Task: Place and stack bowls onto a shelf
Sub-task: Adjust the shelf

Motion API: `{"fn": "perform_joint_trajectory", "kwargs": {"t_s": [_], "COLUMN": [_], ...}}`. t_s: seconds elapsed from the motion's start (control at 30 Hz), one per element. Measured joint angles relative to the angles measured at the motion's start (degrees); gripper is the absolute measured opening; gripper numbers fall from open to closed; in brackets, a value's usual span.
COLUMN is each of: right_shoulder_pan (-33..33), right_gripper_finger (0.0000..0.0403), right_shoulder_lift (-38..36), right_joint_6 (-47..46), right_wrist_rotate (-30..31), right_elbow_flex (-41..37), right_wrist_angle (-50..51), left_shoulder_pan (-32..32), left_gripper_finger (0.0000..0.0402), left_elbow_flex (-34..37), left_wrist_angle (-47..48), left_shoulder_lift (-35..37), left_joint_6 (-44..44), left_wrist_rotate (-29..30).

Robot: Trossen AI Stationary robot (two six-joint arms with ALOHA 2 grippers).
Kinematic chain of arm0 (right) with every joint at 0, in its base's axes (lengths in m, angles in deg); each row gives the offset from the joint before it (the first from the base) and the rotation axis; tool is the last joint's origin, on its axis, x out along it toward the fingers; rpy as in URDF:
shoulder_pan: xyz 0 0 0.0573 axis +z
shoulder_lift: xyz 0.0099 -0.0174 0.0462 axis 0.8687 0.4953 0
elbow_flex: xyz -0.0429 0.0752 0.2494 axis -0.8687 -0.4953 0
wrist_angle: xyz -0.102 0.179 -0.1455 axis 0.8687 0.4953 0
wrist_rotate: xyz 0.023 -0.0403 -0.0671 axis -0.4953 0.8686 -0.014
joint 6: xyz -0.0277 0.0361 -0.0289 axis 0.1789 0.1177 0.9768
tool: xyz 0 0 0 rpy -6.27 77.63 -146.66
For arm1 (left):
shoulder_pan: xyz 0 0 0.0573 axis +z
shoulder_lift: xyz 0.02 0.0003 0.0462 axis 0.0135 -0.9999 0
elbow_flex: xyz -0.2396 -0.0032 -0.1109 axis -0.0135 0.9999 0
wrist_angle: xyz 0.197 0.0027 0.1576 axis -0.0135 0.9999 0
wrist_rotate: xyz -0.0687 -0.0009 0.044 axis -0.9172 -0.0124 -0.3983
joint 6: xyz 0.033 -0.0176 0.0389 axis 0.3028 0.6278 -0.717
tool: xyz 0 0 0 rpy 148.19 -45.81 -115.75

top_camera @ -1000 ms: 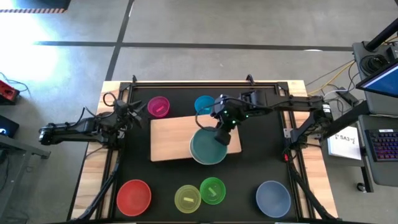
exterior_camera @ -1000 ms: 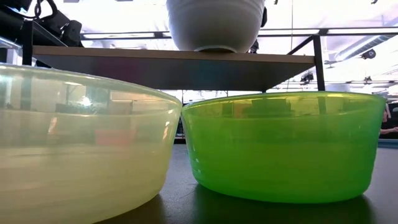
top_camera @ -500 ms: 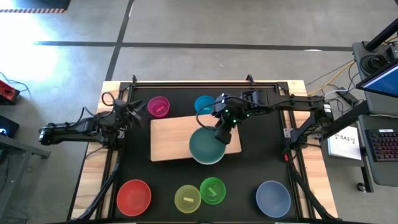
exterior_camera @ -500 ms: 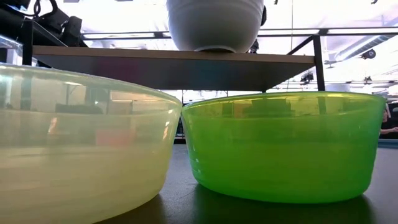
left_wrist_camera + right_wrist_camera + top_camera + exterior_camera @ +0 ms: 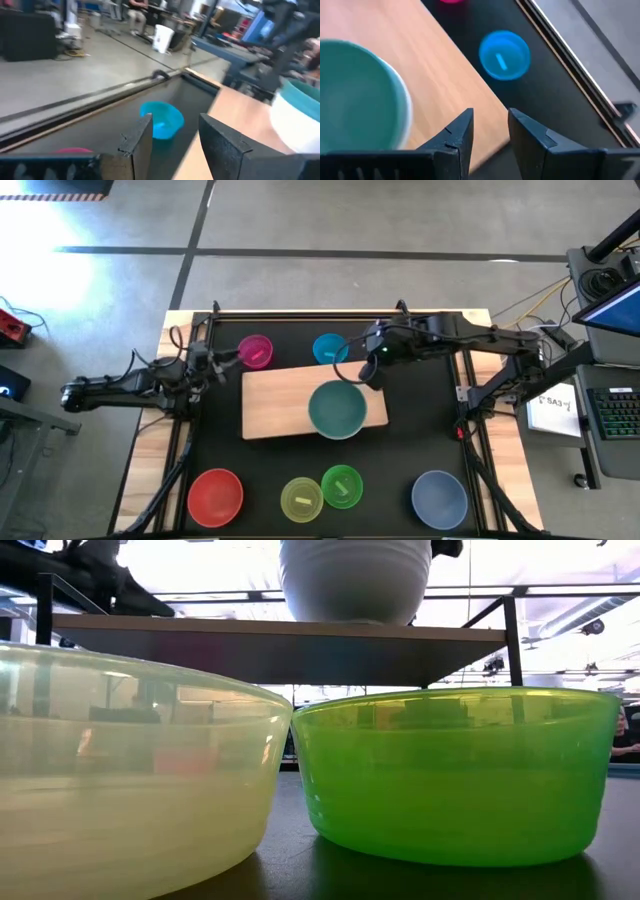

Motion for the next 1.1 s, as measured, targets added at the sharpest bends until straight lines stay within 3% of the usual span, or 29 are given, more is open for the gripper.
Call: {"fn": "perform_joint_trajectory", "kwargs": {"t_s": [0.33,0.77,1.1], "right_shoulder_pan": [0.22,0.49,0.52], "right_gripper_finger": [0.0109,0.0060,0.0113], "right_shoulder_lift": [0.54,0.54,0.54], "right_joint_6": [-12.44,-12.99,-13.92], "right_wrist_rotate": [2.20,2.02,0.01], "right_elbow_flex": [-3.97,-13.15,-14.50], "right_wrist_angle": [7.94,5.49,4.90], "left_shoulder_pan": [0.01,0.01,0.01], "left_gripper_finger": [0.0142,0.0142,0.0142], "left_elbow_flex": [0.00,0.00,0.00], "left_wrist_angle": [-1.94,-1.89,-1.62], "left_shoulder_lift": [-1.33,-1.48,-1.48], "left_joint_6": [-0.38,-1.91,-1.91], "left_wrist_rotate": [0.99,1.02,1.02]}}
